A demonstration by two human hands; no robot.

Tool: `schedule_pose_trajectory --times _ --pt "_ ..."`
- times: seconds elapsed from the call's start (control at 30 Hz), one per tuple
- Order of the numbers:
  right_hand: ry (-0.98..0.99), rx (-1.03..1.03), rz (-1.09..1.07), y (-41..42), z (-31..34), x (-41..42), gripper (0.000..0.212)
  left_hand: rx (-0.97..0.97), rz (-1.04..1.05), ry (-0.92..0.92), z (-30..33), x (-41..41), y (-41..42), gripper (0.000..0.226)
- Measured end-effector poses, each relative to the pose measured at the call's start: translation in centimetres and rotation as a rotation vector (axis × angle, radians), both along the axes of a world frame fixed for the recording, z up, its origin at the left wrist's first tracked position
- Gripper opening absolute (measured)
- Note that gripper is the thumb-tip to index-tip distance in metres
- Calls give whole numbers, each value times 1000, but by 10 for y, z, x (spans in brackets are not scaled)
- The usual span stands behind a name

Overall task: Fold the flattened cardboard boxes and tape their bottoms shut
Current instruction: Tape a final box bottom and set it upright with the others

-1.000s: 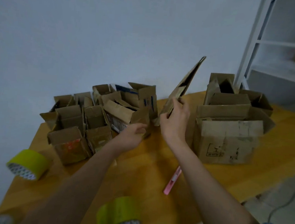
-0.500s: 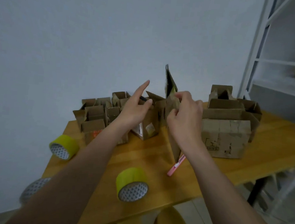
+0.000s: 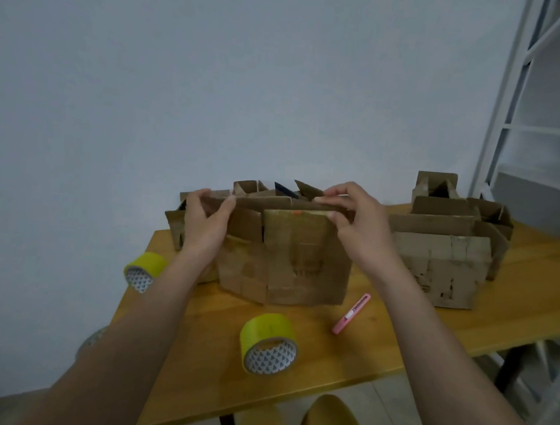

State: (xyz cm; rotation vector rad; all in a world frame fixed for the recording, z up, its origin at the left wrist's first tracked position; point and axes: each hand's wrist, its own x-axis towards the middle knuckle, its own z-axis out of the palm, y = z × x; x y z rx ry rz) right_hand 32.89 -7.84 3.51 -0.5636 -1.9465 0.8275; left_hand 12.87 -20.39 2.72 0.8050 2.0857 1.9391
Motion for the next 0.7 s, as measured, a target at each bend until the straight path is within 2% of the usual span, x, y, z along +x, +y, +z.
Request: schedule_pose_trajectory --times 0.03,0.1,0.17,0.33,0.47,0.5,0.6,0.63,0.7 --pt "9 -36 -19 5 -9 -7 29 -12 21 -10 -5 -4 -4 61" --pt "8 -160 -112 14 -34 -23 47 -42 51 -6 -16 -8 -11 55" --pt "27 -289 -181 18 -58 -35 59 6 37 -14 -24 -11 -17 54" --pt "129 -338 -37 16 -76 -48 40 8 -19 124 -35 -12 -28 46" --pt "111 -323 124 15 -72 -49 23 15 -162 173 -42 -9 -29 56" --pt "115 -335 162 15 -71 -48 24 5 -205 188 -45 -10 -30 60" --pt "132 -326 284 12 -66 -44 33 -17 -286 269 -54 -11 -36 97" --pt "123 -305 306 12 -64 -44 35 -4 -271 318 -57 -10 -37 99" --pt "96 -273 321 12 -63 -45 37 44 -217 403 -60 -9 -37 82"
